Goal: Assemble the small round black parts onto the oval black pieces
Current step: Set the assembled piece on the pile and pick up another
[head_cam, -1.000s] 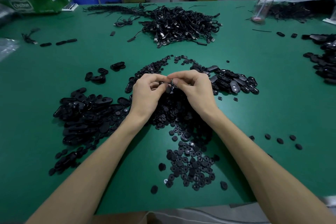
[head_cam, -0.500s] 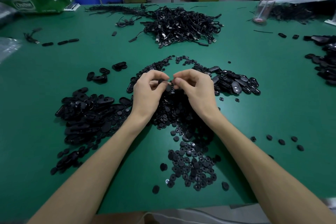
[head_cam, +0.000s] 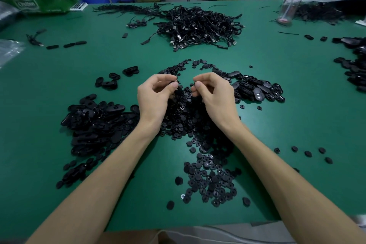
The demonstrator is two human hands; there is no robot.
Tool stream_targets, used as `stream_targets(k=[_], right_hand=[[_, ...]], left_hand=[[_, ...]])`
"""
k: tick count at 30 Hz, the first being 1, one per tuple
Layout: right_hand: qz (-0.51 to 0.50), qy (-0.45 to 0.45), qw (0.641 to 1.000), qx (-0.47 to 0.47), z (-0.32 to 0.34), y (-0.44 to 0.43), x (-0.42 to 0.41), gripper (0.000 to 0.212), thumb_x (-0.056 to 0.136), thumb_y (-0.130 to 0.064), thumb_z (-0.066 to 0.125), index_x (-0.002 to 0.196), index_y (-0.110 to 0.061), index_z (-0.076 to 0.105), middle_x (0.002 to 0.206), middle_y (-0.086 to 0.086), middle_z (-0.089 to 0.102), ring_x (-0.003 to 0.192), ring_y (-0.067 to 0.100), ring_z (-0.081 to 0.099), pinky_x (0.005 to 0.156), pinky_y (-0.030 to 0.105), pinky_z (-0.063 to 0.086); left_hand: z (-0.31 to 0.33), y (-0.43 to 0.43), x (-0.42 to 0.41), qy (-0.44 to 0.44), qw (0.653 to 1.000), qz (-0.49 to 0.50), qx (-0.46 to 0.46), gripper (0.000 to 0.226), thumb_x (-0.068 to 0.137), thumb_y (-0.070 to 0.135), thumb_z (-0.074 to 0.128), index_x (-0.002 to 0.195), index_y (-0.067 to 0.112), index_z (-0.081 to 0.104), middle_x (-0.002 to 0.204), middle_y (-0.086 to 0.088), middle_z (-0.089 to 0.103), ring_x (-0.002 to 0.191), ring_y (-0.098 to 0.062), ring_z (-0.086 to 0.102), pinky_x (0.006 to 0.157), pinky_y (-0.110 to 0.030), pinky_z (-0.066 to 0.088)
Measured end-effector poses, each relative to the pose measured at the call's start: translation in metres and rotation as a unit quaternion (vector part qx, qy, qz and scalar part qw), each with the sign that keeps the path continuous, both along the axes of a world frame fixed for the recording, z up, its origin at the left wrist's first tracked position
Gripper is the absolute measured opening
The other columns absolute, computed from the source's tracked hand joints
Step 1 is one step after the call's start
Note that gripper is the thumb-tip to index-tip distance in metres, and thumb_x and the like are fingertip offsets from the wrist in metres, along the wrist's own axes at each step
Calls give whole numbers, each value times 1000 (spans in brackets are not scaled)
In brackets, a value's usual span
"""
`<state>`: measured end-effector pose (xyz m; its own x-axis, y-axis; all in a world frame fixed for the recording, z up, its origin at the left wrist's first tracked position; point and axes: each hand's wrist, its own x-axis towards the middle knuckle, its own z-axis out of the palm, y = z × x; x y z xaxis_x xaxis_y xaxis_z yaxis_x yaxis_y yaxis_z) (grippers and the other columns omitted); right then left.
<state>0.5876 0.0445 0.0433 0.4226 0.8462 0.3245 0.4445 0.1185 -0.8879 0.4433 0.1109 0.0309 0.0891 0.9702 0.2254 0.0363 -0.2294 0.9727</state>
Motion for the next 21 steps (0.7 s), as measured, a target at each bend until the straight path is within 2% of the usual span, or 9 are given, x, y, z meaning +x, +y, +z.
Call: stream_targets(k=[2, 5, 11, 14, 17, 21], right_hand=[[6, 4, 1000, 0, 1, -1, 0, 12, 101, -8, 63, 111, -10, 68, 88, -4, 77, 76, 3, 73, 74, 16, 54], [18, 21, 1000, 4, 2, -1, 0, 8, 98, -7, 66, 105, -10, 69, 87, -3, 78, 77, 6, 75, 72, 16, 54], [7, -3, 1000, 0, 2, 0, 0, 4, 94, -14, 73, 98, -16, 74, 84, -4, 75, 80, 10, 71, 82, 27, 57], [-1, -3, 1000, 0, 3, 0, 0, 5, 94, -16, 73, 99, -16, 75, 86, -5, 75, 83, 13, 70, 83, 29, 57], [-8, -6, 1000, 4, 3, 0, 0, 5, 94, -16, 73, 98, -16, 76, 84, -6, 74, 81, 10, 70, 79, 24, 56], [-19, -32, 999, 15, 3, 0, -1, 5, 93, -12, 73, 97, -15, 76, 85, -9, 73, 78, 2, 66, 72, 11, 49]], left_hand=[[0, 1, 0, -27, 1000, -2, -16, 15, 92, -1, 73, 100, 12, 77, 97, -3, 77, 85, -16, 76, 85, -36, 63], [2, 1, 0, -60, 998, -5, -34, 15, 96, -5, 66, 106, 3, 75, 103, -13, 74, 90, -24, 77, 84, -31, 62], [4, -1, 2, -73, 997, -19, -29, 17, 99, -4, 63, 114, -1, 71, 110, -19, 70, 92, -19, 77, 88, -28, 61], [4, -2, 3, -66, 997, -35, -22, 18, 99, -5, 62, 115, -1, 69, 110, -15, 72, 93, -20, 78, 89, -29, 61], [2, -2, 4, -42, 998, -53, -2, 18, 96, -4, 66, 111, 4, 72, 103, -4, 77, 92, -18, 78, 90, -32, 61], [-1, -3, 5, -28, 996, -80, 20, 17, 94, -2, 69, 105, 10, 75, 101, -8, 76, 92, -18, 78, 89, -33, 62]])
